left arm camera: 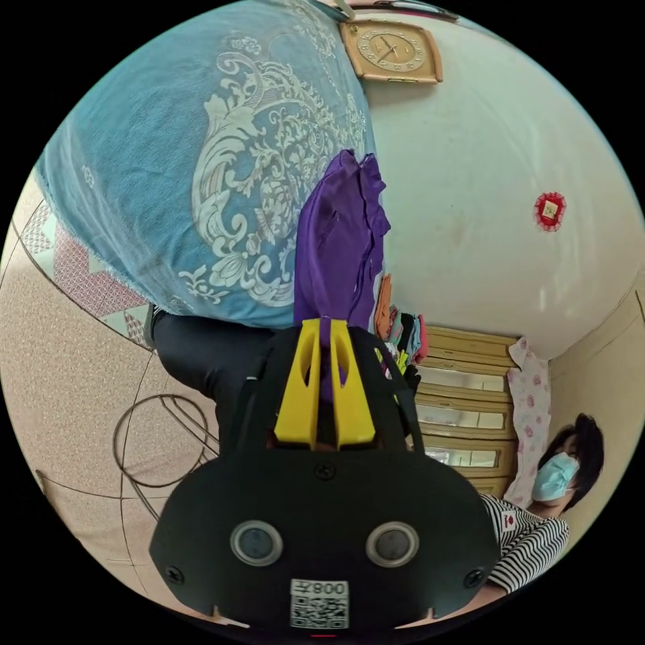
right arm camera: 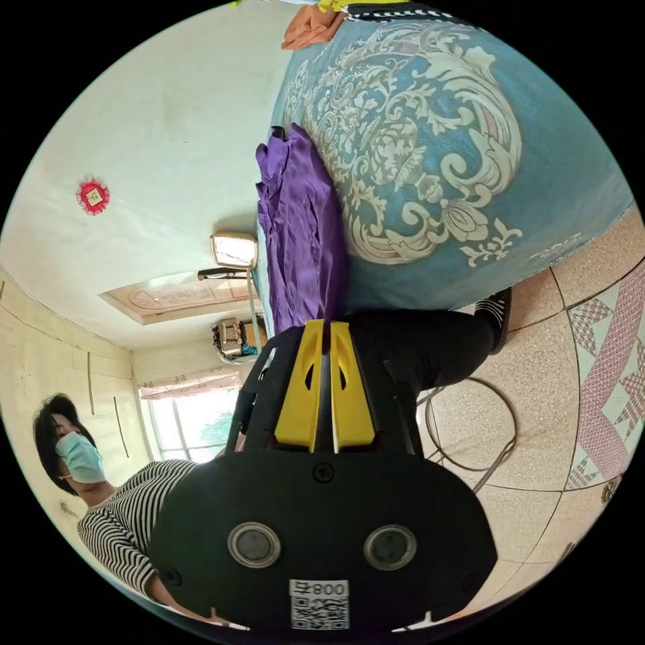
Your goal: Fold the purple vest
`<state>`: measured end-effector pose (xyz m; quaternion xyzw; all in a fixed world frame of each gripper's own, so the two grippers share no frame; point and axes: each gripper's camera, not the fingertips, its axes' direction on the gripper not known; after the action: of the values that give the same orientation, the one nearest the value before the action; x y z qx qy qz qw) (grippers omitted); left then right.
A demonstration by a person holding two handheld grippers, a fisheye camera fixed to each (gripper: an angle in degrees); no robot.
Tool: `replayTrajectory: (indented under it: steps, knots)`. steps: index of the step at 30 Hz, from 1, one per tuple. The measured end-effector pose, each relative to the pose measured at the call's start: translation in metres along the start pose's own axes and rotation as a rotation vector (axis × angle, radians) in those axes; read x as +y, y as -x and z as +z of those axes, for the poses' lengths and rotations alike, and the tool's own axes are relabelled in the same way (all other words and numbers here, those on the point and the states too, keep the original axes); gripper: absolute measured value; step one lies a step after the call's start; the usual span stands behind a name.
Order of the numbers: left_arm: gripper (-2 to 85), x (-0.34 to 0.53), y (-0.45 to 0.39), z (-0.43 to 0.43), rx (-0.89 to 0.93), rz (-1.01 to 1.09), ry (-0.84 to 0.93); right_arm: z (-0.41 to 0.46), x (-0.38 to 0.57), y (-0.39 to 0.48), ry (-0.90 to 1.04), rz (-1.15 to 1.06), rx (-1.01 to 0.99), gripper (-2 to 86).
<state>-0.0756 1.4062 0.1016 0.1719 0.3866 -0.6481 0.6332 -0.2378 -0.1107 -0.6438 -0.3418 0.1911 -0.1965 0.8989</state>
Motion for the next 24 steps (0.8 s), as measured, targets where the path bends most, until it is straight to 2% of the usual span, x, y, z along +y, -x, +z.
replayTrajectory:
  steps: [11, 24]
  knots:
    - [2.4, -0.002, -0.044, -0.013, 0.146, 0.143, 0.014, -0.023, 0.01, 0.048, 0.03, -0.205, -0.095, 1.2]
    - [2.2, 0.016, -0.024, -0.009, 0.227, 0.116, 0.052, -0.032, 0.041, 0.051, 0.099, -0.27, -0.131, 1.2]
